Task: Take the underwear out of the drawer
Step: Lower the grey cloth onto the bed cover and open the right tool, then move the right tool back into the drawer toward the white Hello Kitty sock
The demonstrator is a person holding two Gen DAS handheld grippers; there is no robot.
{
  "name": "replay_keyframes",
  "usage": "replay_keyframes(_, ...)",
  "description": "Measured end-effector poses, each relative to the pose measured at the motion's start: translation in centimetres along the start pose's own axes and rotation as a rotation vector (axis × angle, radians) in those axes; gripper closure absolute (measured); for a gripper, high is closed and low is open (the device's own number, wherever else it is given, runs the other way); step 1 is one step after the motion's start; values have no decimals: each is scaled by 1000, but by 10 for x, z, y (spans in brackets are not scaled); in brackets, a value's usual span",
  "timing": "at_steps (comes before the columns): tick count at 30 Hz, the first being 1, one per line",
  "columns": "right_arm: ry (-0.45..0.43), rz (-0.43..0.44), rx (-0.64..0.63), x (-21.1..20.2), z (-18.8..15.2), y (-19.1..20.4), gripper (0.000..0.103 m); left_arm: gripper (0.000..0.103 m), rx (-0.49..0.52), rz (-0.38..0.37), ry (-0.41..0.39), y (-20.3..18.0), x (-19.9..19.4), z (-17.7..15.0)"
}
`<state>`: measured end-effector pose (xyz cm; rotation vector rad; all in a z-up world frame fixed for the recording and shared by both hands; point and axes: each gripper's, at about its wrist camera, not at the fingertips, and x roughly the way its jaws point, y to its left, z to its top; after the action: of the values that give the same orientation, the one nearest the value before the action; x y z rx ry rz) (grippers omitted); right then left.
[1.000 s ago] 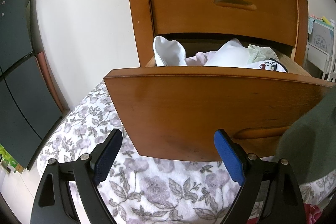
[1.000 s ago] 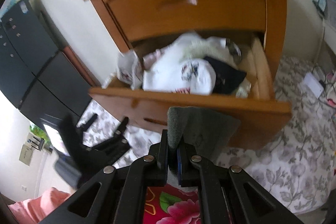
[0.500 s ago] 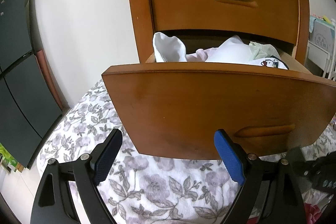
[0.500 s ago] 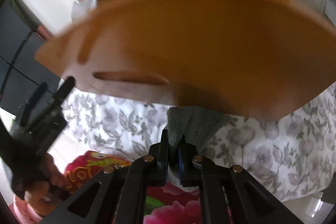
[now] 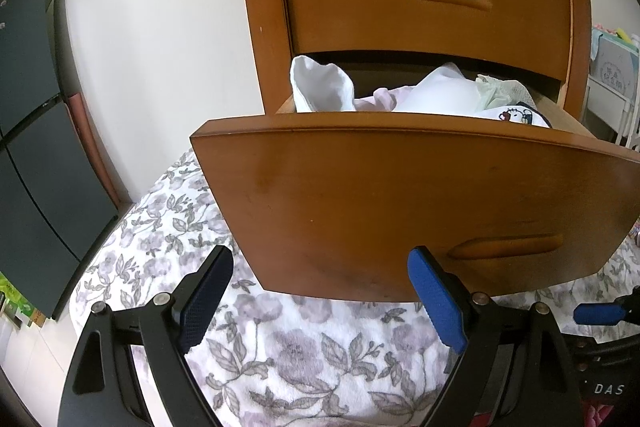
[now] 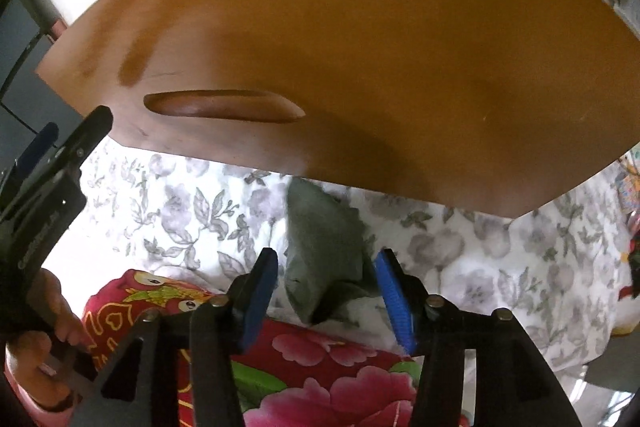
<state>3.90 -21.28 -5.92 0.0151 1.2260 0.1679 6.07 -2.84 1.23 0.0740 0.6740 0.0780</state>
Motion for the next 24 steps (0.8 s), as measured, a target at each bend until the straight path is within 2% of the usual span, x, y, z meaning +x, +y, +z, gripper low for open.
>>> replay_keyframes(2, -3, -3, 1, -2, 0, -1, 37, 13, -1, 0, 2, 0, 0, 0)
replay_keyframes(9, -22, -21, -2, -8, -2, -5, 17, 13, -14, -4, 17, 2, 1, -2)
replay_keyframes(13, -36, -26, 4, -11, -3, -8, 1, 13, -15, -3, 26, 3, 1, -3)
replay_keyframes(24, -122, -29, 6, -31, -2, -13, 0, 13, 19, -2, 4, -4, -6, -2)
